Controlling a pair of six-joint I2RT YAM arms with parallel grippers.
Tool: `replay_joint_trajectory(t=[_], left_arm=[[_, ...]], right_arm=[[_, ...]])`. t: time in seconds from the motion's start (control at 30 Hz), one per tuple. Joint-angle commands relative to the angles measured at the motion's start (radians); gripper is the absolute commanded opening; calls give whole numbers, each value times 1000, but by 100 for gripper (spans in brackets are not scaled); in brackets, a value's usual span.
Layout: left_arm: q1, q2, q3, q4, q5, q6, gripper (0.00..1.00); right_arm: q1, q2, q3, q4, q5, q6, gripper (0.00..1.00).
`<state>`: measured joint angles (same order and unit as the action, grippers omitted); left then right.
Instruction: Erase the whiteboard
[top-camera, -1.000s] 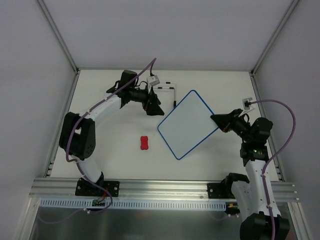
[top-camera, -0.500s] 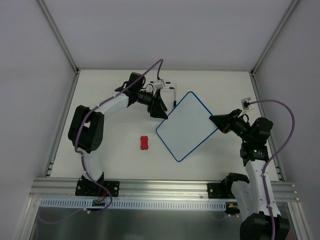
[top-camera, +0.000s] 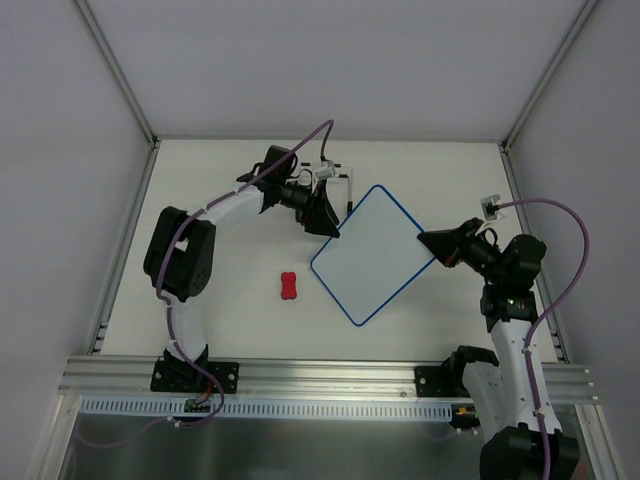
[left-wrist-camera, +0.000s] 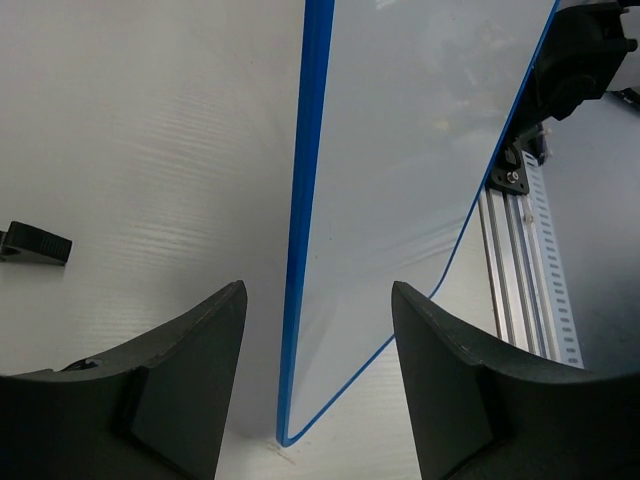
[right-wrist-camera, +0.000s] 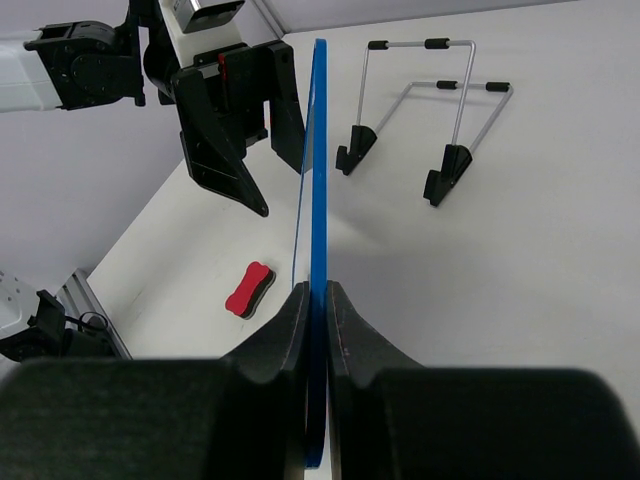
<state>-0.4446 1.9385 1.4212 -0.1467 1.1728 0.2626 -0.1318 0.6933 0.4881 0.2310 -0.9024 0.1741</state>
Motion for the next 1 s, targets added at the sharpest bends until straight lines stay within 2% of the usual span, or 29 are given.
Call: replay_joint_trajectory(t=[0.0,0.07,0.33,0.5,0.7,0.73,0.87,0.9,0.97], left_arm=[[-20,14,38,19,57,52,59],[-20,20,33,19,57,56,56],[-22,60,50,19,31,60,54],[-25,60,42,19,62,66,43],[-28,71,35,19,117,67,41],[-28,73,33,19,128,67,38],[-26,76,36,19,145,66,17],[-26,73,36,19,148,66,4],[-26,67,35,19,154,66,0]], right_arm=[[6,-6,64,87,-30,-35,0],[8,-3,66,87,-32,-36,0],[6,3,70,87,-35,-36,0],[6,-3,63,85,-33,-35,0],[6,2,58,87,-32,-39,0],[6,5,60,87,-32,-39,0],[6,6,58,87,-30,-44,0],[6,8,56,87,-30,-45,0],[8,8,47,87,-27,-56,0]])
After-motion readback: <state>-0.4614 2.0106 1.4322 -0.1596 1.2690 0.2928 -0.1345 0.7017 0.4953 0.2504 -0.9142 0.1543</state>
